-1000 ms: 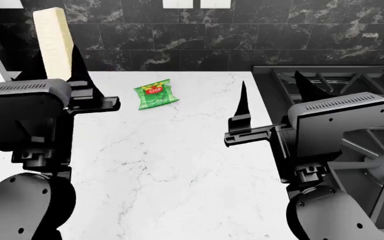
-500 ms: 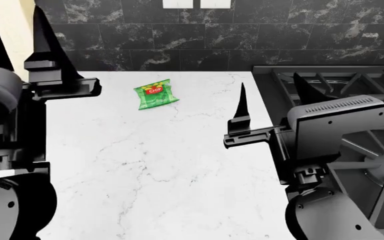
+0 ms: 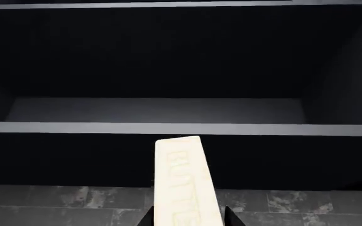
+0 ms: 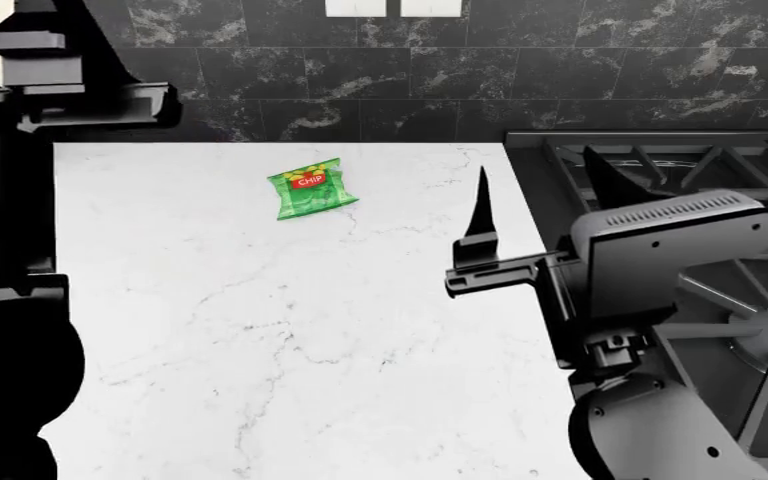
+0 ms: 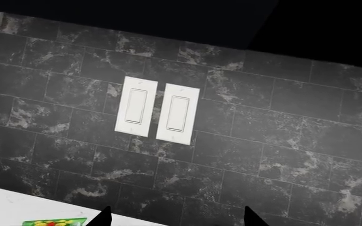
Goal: Pick the butter stick from the counter and place it in the cabinet.
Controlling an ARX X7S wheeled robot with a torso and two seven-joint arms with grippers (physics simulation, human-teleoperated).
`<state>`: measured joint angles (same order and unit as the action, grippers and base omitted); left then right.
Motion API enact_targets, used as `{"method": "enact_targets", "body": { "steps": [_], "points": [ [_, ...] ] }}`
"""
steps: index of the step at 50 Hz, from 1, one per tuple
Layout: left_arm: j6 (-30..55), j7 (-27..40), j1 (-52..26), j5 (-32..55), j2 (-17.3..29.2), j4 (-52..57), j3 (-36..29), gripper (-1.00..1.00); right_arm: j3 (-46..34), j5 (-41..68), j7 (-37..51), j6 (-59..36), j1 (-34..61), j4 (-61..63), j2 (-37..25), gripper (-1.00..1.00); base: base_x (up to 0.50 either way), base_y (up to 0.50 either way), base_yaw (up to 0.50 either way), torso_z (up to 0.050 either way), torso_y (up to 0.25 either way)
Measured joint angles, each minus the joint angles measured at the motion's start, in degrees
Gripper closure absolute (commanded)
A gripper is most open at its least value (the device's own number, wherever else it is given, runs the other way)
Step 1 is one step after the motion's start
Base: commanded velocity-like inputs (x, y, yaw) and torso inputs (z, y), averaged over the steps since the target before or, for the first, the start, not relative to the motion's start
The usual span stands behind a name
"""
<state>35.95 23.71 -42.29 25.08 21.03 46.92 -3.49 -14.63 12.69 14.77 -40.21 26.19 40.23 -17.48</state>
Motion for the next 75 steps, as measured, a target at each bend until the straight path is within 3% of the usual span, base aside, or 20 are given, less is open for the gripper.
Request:
{"method": "enact_targets", "body": {
  "steps": [22,46,75],
  "points": [
    [5.02,0.68,-8.88,4.02,0.23,-1.6,1.33,1.0,-0.85,0.4,0.25,-1.23,1.39,-0.1,-0.22,-1.0,0.0,0.0,0.0,0.0,0.0],
    [18.49,3.66,-21.29,13.24,-0.85,-8.7,3.65,1.0,-1.16,0.63,0.76,-0.4,0.84,-0.54,-0.51,-1.0,0.0,0.0,0.0,0.0,0.0],
    [20.5,3.62,-30.33,14.05,-0.86,-13.6,1.63,1.0,-1.36,0.97,1.23,1.31,0.08,-1.63,-0.74,-1.0,0.0,0.0,0.0,0.0,0.0]
  ]
}}
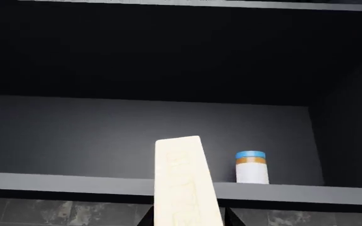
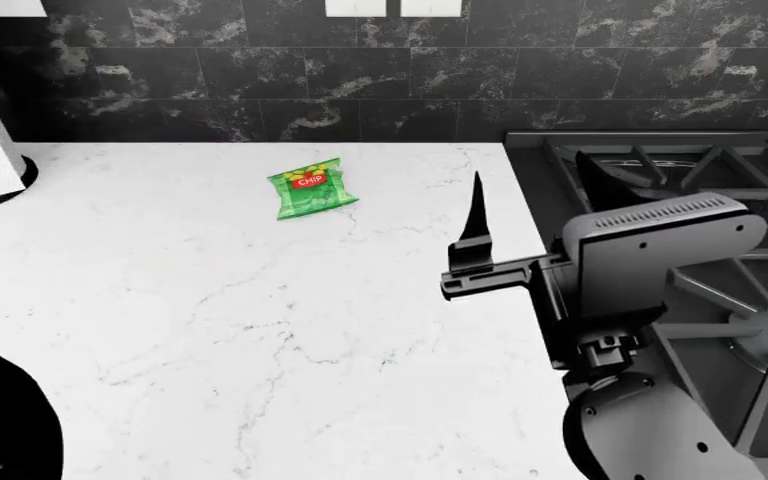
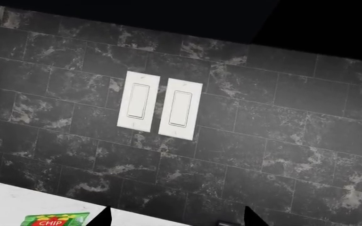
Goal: Pick the butter stick from the counter and place it in the cabinet.
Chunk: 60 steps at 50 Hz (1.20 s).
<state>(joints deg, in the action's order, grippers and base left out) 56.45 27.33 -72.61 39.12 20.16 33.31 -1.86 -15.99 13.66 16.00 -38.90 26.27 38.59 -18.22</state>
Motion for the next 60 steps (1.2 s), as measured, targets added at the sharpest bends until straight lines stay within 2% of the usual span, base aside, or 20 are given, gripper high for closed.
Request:
{"method": "enact_targets", "body": {
  "steps": [60],
  "points": [
    [-2.38,-6.6,-23.32,-5.82,-5.64,-32.67,-11.23,1.0,-0.59,1.09,0.86,0.47,-0.41,0.05,-0.94,-1.0,0.0,0.0,0.0,0.0,0.0]
  ]
}}
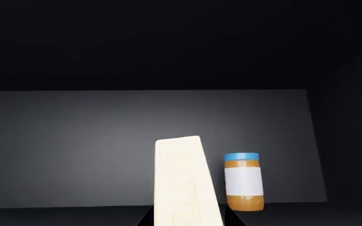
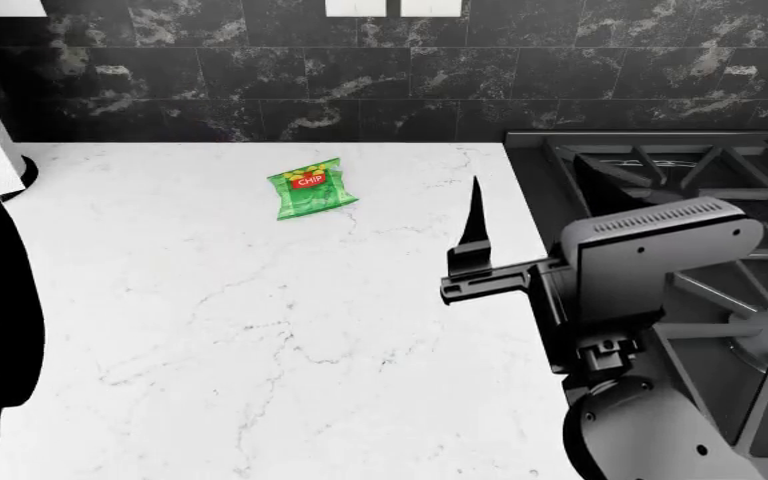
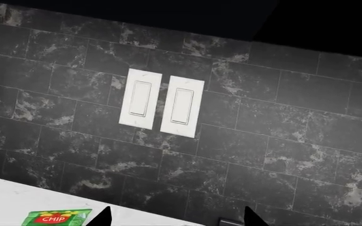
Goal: Pick the butter stick from the counter and place it in the cabinet.
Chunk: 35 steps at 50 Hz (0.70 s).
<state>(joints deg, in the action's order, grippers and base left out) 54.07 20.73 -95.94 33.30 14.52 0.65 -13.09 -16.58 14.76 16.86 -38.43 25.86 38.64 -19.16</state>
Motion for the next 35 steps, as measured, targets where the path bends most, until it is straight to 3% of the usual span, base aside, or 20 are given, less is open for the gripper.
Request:
{"method": "enact_targets", "body": {
  "steps": [19,35],
  "points": [
    [-2.0,-3.23,-9.54,-2.54,-2.04,-12.79,-3.43,1.0,-0.18,0.2,0.29,0.94,-0.53,-0.27,-0.18,-1.0,0.0,0.0,0.0,0.0,0.0],
    [-8.37,-7.68,-17.86,-6.27,-5.26,-32.16,-6.73,1.0,-0.28,0.44,0.5,1.72,-1.0,-0.65,-0.29,-1.0,0.0,0.0,0.0,0.0,0.0]
  ]
}}
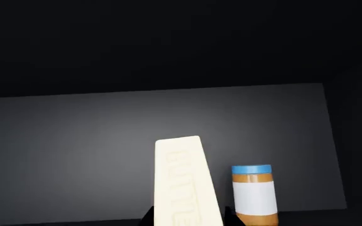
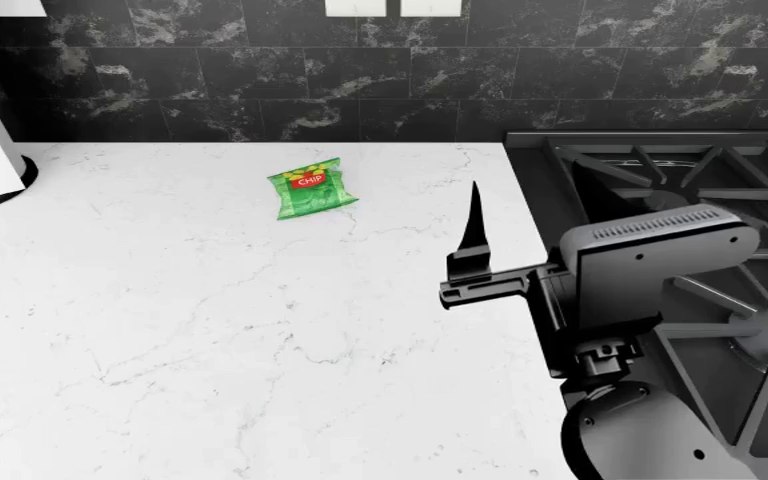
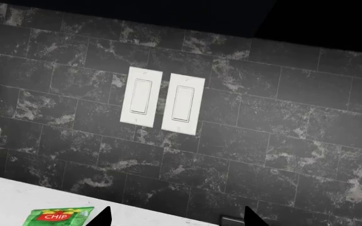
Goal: Pick the butter stick from the counter and place it in the cabinet.
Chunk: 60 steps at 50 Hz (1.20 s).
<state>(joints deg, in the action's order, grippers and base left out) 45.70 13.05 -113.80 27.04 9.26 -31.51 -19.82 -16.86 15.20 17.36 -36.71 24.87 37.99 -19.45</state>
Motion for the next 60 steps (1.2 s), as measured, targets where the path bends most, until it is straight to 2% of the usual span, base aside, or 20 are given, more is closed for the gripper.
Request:
{"method": "enact_targets", "body": {
  "steps": [13,22,43,60],
  "points": [
    [-12.02,-5.23,-9.27,-4.44,-4.79,-26.47,-2.58,1.0,-0.26,0.16,0.1,0.18,-0.03,-0.35,-0.16,-1.0,0.0,0.0,0.0,0.0,0.0],
    [-15.7,-7.49,-13.14,-8.3,-7.07,-36.5,-1.89,1.0,-0.45,0.34,0.15,0.07,0.05,-0.43,-0.28,-1.0,0.0,0.0,0.0,0.0,0.0],
    [-14.47,-9.69,-13.98,-18.58,-8.85,-42.38,4.23,1.0,-0.68,0.54,0.46,0.7,-0.48,-0.68,-0.59,-1.0,0.0,0.0,0.0,0.0,0.0],
    [-12.38,-10.23,-14.08,-21.92,-9.18,-40.99,3.7,1.0,-0.71,0.68,0.7,1.81,-1.18,-1.33,-0.74,-1.0,0.0,0.0,0.0,0.0,0.0]
  ]
}}
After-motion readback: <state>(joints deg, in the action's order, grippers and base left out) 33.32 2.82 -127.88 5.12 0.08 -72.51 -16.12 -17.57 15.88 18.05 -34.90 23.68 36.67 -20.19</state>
